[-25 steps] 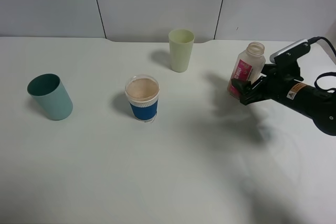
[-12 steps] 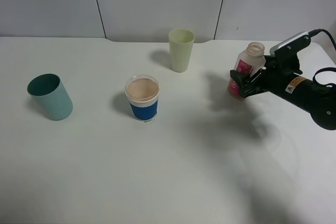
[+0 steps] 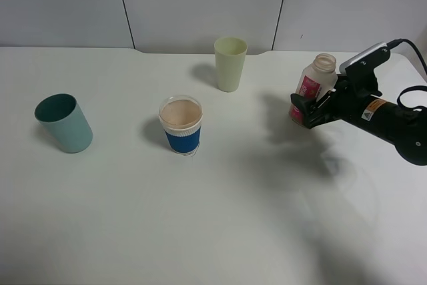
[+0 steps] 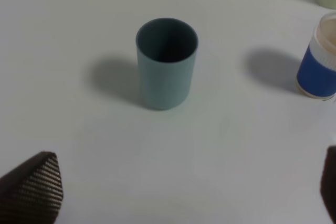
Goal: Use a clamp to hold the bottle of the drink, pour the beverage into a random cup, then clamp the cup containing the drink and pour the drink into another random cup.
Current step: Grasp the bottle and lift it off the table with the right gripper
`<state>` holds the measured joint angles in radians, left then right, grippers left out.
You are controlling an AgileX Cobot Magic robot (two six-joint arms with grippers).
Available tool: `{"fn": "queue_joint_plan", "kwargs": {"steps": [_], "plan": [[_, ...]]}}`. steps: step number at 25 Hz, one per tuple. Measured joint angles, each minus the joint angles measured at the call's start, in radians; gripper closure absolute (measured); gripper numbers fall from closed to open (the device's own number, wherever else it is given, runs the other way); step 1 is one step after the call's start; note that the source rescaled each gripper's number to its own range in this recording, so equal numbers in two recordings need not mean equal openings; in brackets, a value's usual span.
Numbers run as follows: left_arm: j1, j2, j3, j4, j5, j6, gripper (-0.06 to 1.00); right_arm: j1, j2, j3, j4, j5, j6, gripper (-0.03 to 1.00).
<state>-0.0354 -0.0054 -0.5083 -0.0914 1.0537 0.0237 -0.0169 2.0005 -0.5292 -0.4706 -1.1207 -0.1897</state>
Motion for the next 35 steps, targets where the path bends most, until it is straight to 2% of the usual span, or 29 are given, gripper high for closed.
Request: {"fn": "queue_joint_plan", "kwargs": {"steps": [4, 6, 10, 12, 25, 30, 35], "plan": [[0.000, 0.000, 0.000, 0.000, 0.000, 0.000, -0.06, 0.000, 0.000, -0.011, -0.012, 0.014, 0.000, 0.32], [0.000, 0.000, 0.000, 0.000, 0.000, 0.000, -0.06, 0.000, 0.000, -0.025, -0.023, 0.027, 0.000, 0.40], [0.000, 0.000, 0.000, 0.000, 0.000, 0.000, -0.06, 0.000, 0.000, -0.033, -0.027, 0.027, 0.000, 0.72], [0.000, 0.000, 0.000, 0.000, 0.000, 0.000, -0.06, 0.000, 0.000, -0.035, -0.026, 0.038, 0.000, 0.95], [0.000, 0.000, 0.000, 0.000, 0.000, 0.000, -0.06, 0.000, 0.000, -0.036, 0.008, 0.046, 0.007, 0.97], [0.000, 0.000, 0.000, 0.000, 0.000, 0.000, -0.06, 0.007, -0.004, -0.036, 0.028, 0.052, 0.065, 0.97], [0.000, 0.000, 0.000, 0.000, 0.000, 0.000, -0.06, 0.070, -0.059, -0.036, 0.074, 0.155, 0.122, 0.97]]}}
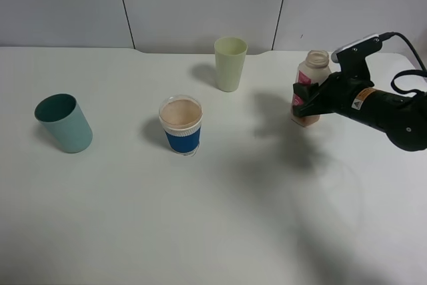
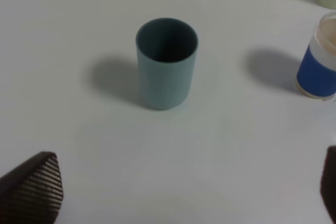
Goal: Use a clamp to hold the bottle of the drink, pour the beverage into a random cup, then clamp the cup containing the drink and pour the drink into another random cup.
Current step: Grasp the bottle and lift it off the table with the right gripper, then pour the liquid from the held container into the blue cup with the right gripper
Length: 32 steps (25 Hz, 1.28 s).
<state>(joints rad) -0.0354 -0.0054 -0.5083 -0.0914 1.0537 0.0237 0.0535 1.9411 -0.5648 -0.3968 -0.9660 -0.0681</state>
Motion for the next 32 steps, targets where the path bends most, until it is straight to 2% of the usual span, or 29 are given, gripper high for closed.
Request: {"fn": "queue_joint_plan", "kwargs": {"steps": [6, 9, 10, 14, 19, 25, 26, 27, 30, 31, 32], "plan": [[0.000, 0.000, 0.000, 0.000, 0.000, 0.000, -0.06, 0.110, -0.116, 0.001, 0.075, 0.127, 0.010, 0.97], [0.000, 0.000, 0.000, 0.000, 0.000, 0.000, -0.06, 0.133, -0.136, -0.003, 0.089, 0.154, 0.011, 0.97], [0.000, 0.000, 0.000, 0.000, 0.000, 0.000, -0.06, 0.175, -0.160, -0.033, 0.098, 0.236, 0.011, 0.97], [0.000, 0.000, 0.000, 0.000, 0.000, 0.000, -0.06, 0.280, -0.165, -0.171, 0.099, 0.455, 0.029, 0.97], [0.000, 0.000, 0.000, 0.000, 0.000, 0.000, -0.06, 0.383, -0.165, -0.311, 0.093, 0.548, 0.037, 0.97], [0.000, 0.000, 0.000, 0.000, 0.000, 0.000, -0.06, 0.429, -0.162, -0.393, 0.077, 0.609, 0.040, 0.97], [0.000, 0.000, 0.000, 0.000, 0.000, 0.000, -0.06, 0.488, -0.140, -0.493, 0.000, 0.684, 0.055, 0.97], [0.000, 0.000, 0.000, 0.000, 0.000, 0.000, -0.06, 0.503, -0.133, -0.503, -0.007, 0.697, 0.056, 0.97], [0.000, 0.000, 0.000, 0.000, 0.000, 0.000, -0.06, 0.533, -0.113, -0.562, -0.117, 0.739, 0.057, 0.97], [0.000, 0.000, 0.000, 0.000, 0.000, 0.000, -0.06, 0.533, -0.113, -0.562, -0.117, 0.739, 0.057, 0.97], [0.000, 0.000, 0.000, 0.000, 0.000, 0.000, -0.06, 0.545, -0.105, -0.577, -0.176, 0.751, 0.068, 0.97]]}}
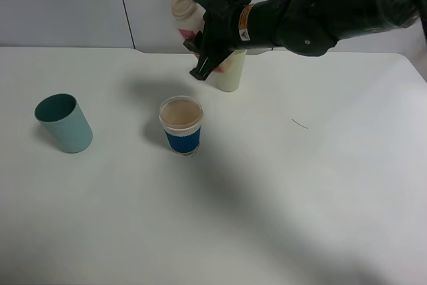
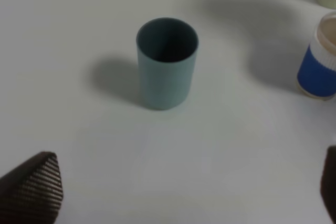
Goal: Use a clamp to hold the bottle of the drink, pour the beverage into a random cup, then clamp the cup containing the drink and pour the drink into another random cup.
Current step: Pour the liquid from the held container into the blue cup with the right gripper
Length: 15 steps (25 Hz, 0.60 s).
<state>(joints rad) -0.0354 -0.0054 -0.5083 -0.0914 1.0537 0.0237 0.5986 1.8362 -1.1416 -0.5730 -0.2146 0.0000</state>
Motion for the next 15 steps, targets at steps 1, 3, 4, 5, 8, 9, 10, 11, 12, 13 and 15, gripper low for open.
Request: {"fn": "queue_joint_plan", "kwargs": {"steps": [1, 3, 4, 5, 8, 9, 10, 11, 12, 13, 15], "plan": [[0.000, 0.000, 0.000, 0.000, 0.000, 0.000, -0.06, 0.005, 0.002, -0.006, -0.030, 0.003, 0.000, 0.97], [0.000, 0.000, 0.000, 0.000, 0.000, 0.000, -0.06, 0.017, 0.009, -0.016, -0.102, 0.012, 0.000, 0.97], [0.000, 0.000, 0.000, 0.000, 0.000, 0.000, -0.06, 0.029, 0.013, -0.023, -0.184, 0.018, 0.000, 0.97], [0.000, 0.000, 0.000, 0.000, 0.000, 0.000, -0.06, 0.030, 0.016, -0.026, -0.208, 0.019, 0.000, 0.97], [0.000, 0.000, 0.000, 0.000, 0.000, 0.000, -0.06, 0.033, 0.019, -0.029, -0.234, 0.024, -0.010, 0.97], [0.000, 0.000, 0.000, 0.000, 0.000, 0.000, -0.06, 0.034, 0.019, -0.029, -0.238, 0.026, -0.025, 0.97], [0.000, 0.000, 0.000, 0.000, 0.000, 0.000, -0.06, 0.034, 0.020, -0.029, -0.240, 0.026, -0.056, 0.97], [0.000, 0.000, 0.000, 0.000, 0.000, 0.000, -0.06, 0.034, 0.021, -0.029, -0.242, 0.028, -0.104, 0.97], [0.000, 0.000, 0.000, 0.000, 0.000, 0.000, -0.06, 0.034, 0.021, -0.029, -0.243, 0.028, -0.158, 0.97], [0.000, 0.000, 0.000, 0.000, 0.000, 0.000, -0.06, 0.034, 0.021, -0.029, -0.243, 0.028, -0.178, 0.97], [0.000, 0.000, 0.000, 0.000, 0.000, 0.000, -0.06, 0.034, 0.021, -0.029, -0.243, 0.029, -0.283, 0.97]]}}
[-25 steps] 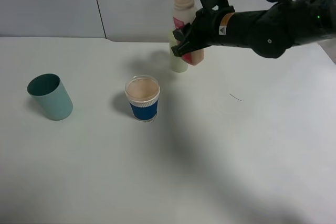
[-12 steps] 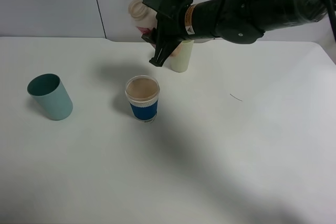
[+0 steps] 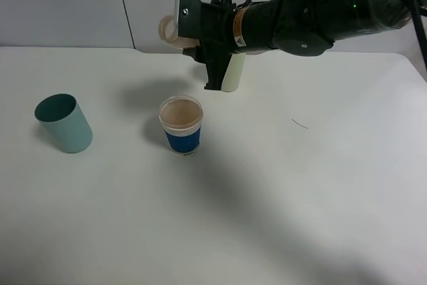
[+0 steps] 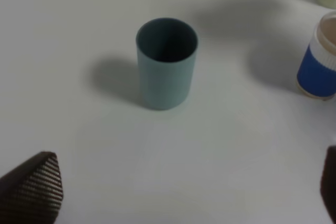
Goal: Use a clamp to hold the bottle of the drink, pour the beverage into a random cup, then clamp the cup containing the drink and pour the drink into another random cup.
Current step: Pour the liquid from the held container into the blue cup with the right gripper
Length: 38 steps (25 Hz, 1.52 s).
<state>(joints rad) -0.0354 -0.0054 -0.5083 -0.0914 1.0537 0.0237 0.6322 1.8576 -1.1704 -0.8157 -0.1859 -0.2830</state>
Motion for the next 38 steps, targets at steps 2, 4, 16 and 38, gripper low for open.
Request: {"fn": "queue_joint_plan", "kwargs": {"steps": [2, 4, 16, 38], "plan": [[0.000, 0.000, 0.000, 0.000, 0.000, 0.000, -0.06, 0.000, 0.000, 0.000, 0.001, 0.000, -0.076, 0.97], [0.000, 0.000, 0.000, 0.000, 0.000, 0.000, -0.06, 0.000, 0.000, 0.000, 0.001, 0.000, -0.131, 0.97], [0.000, 0.000, 0.000, 0.000, 0.000, 0.000, -0.06, -0.014, 0.000, 0.000, -0.044, 0.007, -0.189, 0.97], [0.000, 0.000, 0.000, 0.000, 0.000, 0.000, -0.06, -0.048, 0.000, 0.000, -0.239, 0.006, -0.255, 0.97]]}}
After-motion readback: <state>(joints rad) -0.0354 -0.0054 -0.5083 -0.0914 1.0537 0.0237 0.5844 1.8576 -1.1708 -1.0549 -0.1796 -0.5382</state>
